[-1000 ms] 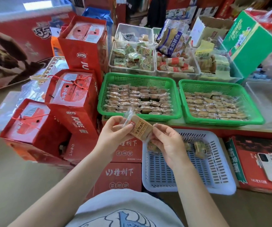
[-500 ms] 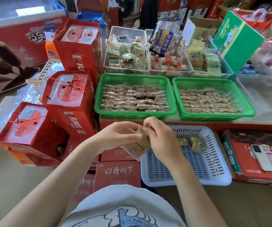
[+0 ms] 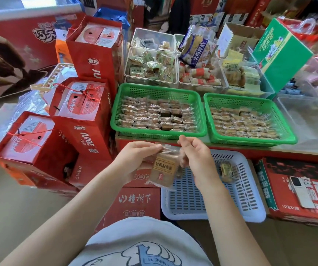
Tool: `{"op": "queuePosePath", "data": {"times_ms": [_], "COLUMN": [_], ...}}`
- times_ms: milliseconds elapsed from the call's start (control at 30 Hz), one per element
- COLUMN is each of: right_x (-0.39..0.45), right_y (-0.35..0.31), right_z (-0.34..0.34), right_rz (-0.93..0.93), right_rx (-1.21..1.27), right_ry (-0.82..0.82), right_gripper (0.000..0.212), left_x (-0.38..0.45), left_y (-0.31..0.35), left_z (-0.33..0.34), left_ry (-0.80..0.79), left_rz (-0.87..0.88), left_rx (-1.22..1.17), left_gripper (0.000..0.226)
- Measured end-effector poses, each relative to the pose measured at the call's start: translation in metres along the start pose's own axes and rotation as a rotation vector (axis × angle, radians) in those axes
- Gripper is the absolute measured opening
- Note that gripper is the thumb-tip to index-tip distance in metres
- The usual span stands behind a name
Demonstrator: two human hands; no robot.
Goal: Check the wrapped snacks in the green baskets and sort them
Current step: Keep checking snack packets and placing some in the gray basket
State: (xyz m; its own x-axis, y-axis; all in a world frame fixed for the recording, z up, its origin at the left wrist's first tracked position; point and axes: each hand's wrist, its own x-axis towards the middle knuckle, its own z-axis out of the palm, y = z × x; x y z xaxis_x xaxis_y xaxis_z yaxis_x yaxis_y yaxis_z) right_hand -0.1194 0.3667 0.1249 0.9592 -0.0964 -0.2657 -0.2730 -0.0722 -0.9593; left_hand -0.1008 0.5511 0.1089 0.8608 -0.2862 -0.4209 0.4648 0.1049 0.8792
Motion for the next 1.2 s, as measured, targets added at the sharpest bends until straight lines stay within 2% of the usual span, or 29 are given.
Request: {"op": "queuePosePath", "data": {"times_ms": [67,133,267,367,467,600,767,867,933,1067,1167,1200], "right_x": [0.001,0.004,0.017,0.03,0.045,0.067,0.122,0.164,0.188,0.233,0.265,0.277], "right_y": [-0.003,-0.003,0.0,0.002,0.004,0.007,0.013,0.02,0.023,0.031,0.029,0.029], "right_z": [-0.004,-0.005,-0.004,-0.007,-0.01,-0.012,-0.011,-0.007,-0.007,-0.015,-0.021,-0.023], "right_rz": [0.022,0.014,0.086,0.184,0.226,0.251,0.327,0.409,0.429,0.423,0.376,0.354], "right_rx": [-0.052,-0.063,0.115,0.312,0.327,0.231,-0.058,-0.118,-0.148,-0.204,-0.184,-0.172], "right_ry": [-0.108,-0.148,-0.036,0.05,0.094,0.032,-0.17,-0.203,-0.183,-0.089,0.046,0.083], "right_gripper": [0.046,0.027,0.02,0.021,0.018,0.01,0.038,0.039,0.032,0.04,0.018,0.018], "left_x": [0.004,0.008,0.013,0.02,0.034,0.059,0.102,0.135,0.158,0.202,0.236,0.246], "left_y": [0.0,0.001,0.002,0.003,-0.001,-0.005,-0.004,-0.004,-0.004,-0.007,-0.015,-0.019], "left_z": [-0.004,-0.006,-0.006,-0.009,-0.009,-0.011,-0.015,-0.022,-0.026,-0.03,-0.035,-0.036], "left_ry": [0.044,0.067,-0.036,-0.1,0.001,0.146,0.205,0.236,0.256,0.256,0.216,0.176], "left_rz": [0.015,0.021,0.011,-0.007,-0.015,0.011,0.098,0.195,0.24,0.228,0.193,0.176], "left_rx": [-0.064,-0.08,-0.06,0.029,-0.021,-0.043,0.223,0.437,0.523,0.612,0.886,1.006], "left_gripper": [0.024,0.025,0.032,0.049,0.047,0.032,0.036,0.036,0.036,0.048,0.061,0.06]}}
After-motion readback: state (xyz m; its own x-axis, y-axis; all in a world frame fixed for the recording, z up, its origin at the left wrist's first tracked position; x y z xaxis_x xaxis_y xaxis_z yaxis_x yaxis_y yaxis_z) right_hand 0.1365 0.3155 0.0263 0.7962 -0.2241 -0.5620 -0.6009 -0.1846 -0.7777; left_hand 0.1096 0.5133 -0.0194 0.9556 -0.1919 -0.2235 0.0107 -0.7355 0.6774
